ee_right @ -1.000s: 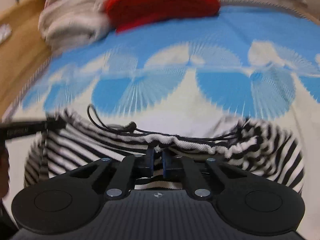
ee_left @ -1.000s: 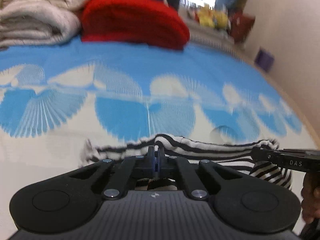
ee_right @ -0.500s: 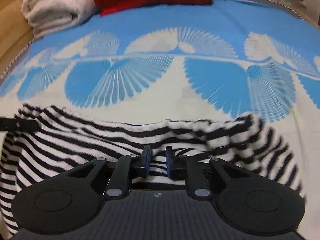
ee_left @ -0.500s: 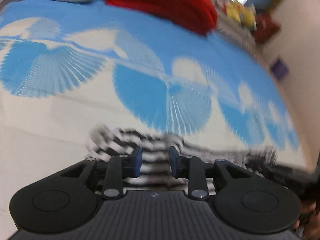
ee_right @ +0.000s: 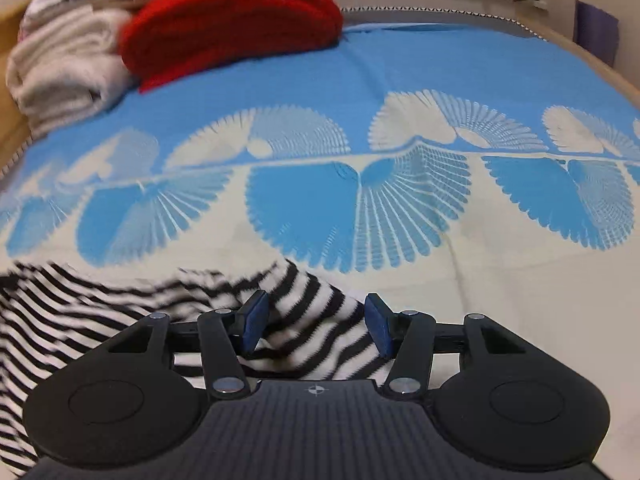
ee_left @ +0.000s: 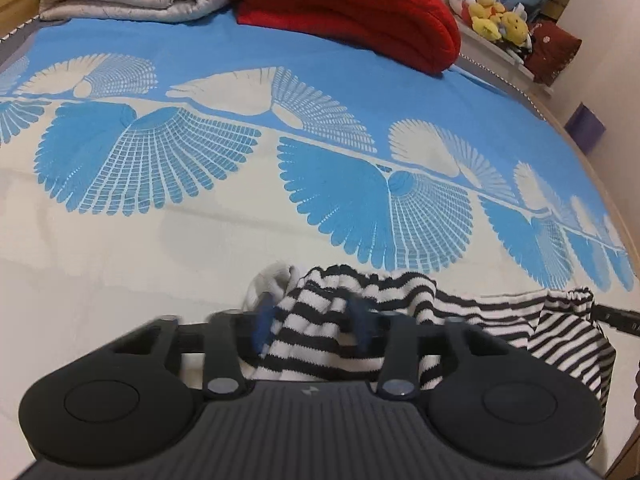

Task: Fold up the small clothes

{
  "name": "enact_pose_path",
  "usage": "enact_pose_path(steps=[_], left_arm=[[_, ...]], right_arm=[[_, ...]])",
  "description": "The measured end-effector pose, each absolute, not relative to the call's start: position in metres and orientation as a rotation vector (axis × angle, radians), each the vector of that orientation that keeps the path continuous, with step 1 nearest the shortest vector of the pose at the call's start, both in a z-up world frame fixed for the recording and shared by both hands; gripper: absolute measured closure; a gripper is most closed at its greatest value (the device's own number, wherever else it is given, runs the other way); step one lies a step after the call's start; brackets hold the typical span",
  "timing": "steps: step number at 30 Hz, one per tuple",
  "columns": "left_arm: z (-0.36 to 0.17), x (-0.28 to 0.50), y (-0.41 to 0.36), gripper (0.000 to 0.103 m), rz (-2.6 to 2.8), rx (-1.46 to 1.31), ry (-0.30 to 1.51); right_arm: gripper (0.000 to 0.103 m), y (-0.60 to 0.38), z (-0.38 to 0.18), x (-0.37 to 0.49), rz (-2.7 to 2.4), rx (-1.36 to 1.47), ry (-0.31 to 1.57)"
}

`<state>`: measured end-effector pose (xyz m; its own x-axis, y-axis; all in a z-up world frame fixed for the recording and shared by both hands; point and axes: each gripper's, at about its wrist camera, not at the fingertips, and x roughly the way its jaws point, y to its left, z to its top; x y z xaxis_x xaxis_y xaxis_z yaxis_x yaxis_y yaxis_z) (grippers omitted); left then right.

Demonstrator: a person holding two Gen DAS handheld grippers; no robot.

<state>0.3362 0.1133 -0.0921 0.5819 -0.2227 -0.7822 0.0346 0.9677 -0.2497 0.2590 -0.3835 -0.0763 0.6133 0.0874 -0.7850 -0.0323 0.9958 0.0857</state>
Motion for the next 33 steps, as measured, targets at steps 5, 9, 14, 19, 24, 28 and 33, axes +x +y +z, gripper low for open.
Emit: enact_pose_path(steps=[5,9,14,19,24,28,33], left_arm=[[-0.080,0.337,0.116,0.092,-0.123,-0.175,0.866],[-0.061,0.333,0.122,0.093,-0.089,-0.170,0.729],[-0.089,0.346,0.106,0.091,-0.061,-0.062,0.865],[-0.108,0.350,0.110,0.081,-0.055,-0.098,0.972],[-0.114,0.344,0.113,0.057,-0.059,-0.054,1.045],[-0.096,0.323,0.134,0.057,-0.078,-0.149,1.020],[-0.084,0.282,0.157,0.056,-0.149,-0.209,1.063]], right_arm=[[0.093,-0.374,-0.082,0.267,0.103,0.048,0.925],[0.100,-0.377,-0.056,0.269,0.059,0.132,0.762],[0.100,-0.363,-0.066,0.283,-0.011,0.077,0.757],[0.097,-0.358,-0.109,0.299,-0.056,0.020,0.919],[0.074,-0.361,-0.110,0.293,-0.093,0.002,0.936],[0.064,-0.384,-0.087,0.265,-0.104,0.119,0.912],[0.058,-0.411,-0.072,0.216,-0.032,0.191,0.948]])
